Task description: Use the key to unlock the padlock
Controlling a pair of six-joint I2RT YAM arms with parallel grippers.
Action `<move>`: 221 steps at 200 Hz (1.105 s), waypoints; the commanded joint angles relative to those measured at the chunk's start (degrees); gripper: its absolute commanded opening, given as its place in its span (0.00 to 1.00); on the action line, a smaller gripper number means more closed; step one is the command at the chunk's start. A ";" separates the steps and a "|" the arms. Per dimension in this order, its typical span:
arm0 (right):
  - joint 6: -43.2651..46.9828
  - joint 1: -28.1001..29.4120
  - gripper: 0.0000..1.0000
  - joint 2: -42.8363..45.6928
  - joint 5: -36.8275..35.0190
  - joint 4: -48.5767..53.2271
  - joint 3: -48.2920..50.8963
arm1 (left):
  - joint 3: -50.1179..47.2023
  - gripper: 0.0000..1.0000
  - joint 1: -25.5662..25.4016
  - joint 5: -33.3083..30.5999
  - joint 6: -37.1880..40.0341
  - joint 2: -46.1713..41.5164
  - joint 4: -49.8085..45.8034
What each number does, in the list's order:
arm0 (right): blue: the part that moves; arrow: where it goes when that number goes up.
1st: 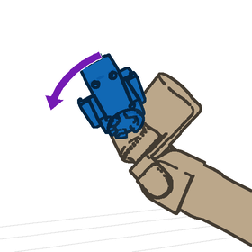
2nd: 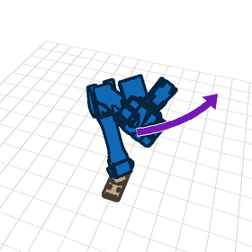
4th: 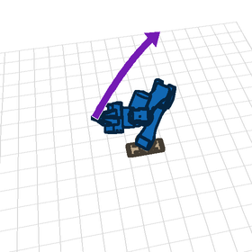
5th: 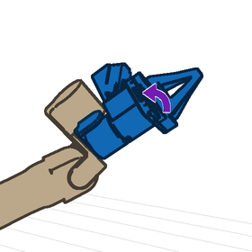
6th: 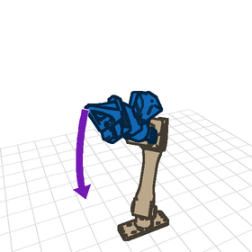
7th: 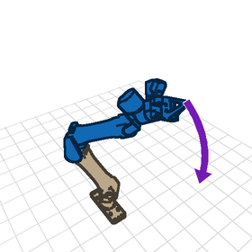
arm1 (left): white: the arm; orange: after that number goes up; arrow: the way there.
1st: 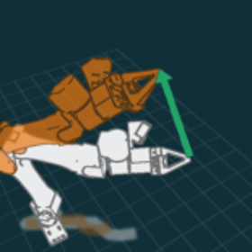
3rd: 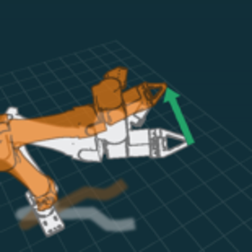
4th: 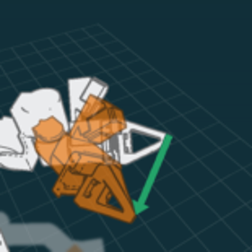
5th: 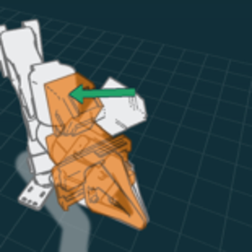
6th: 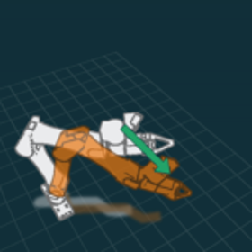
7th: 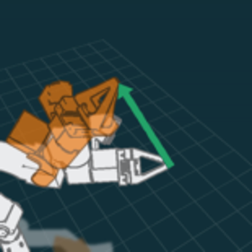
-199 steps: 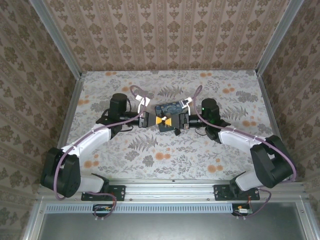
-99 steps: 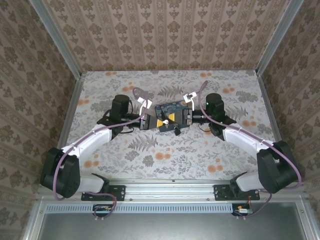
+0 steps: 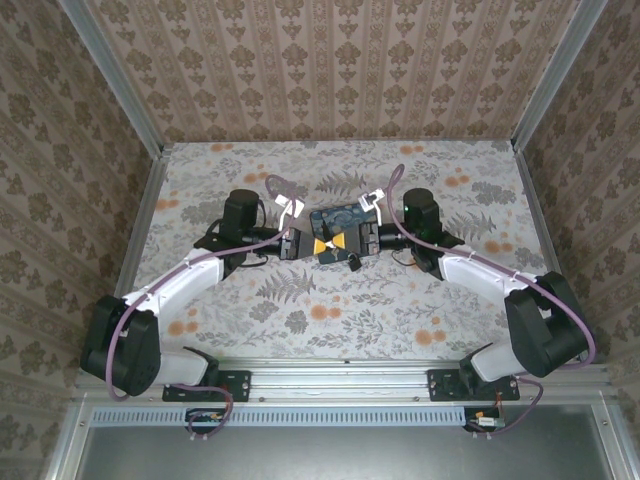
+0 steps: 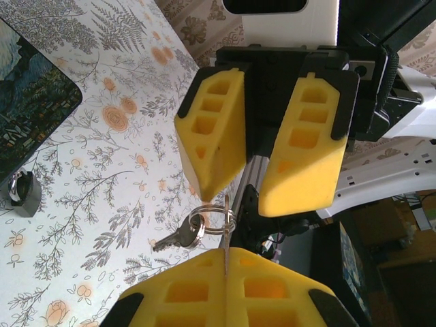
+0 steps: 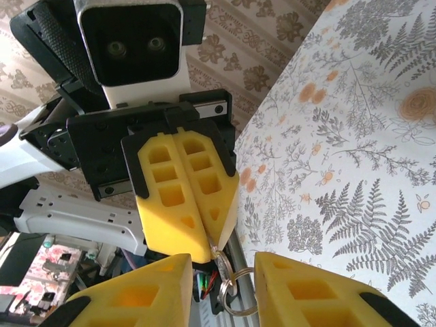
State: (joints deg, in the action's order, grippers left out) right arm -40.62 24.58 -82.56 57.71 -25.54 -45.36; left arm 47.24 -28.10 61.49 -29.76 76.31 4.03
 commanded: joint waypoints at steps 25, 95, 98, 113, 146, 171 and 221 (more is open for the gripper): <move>0.98 0.91 0.23 -1.15 2.66 -1.57 -1.24 | 0.52 0.00 -0.03 0.37 0.75 -0.44 0.29; 0.44 1.26 0.08 -0.49 4.45 -3.60 -0.26 | 0.02 0.00 0.32 0.49 -0.08 -0.57 1.55; 0.33 1.37 0.06 -0.49 4.65 -3.85 -0.18 | 0.03 0.00 0.32 0.38 -0.12 -0.63 1.57; -0.07 1.44 0.00 -0.34 5.20 -4.91 0.23 | 0.04 0.00 0.31 0.38 -0.30 -0.42 1.72; 0.77 1.04 0.00 0.76 3.22 -2.81 1.07 | 0.68 0.18 0.69 -1.87 0.78 0.05 -0.45; 3.42 -2.07 0.00 2.30 0.35 4.96 2.17 | 4.17 0.62 1.64 -9.92 8.67 -0.22 -12.50; 9.71 -17.54 0.00 14.97 -6.15 27.01 5.87 | 23.03 0.71 -8.14 -45.80 24.57 11.45 -40.49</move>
State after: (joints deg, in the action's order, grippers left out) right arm -35.97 13.10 -75.20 56.05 -13.21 -40.27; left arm 61.06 -30.74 36.97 -13.45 80.68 -19.44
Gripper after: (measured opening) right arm 0.040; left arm 0.698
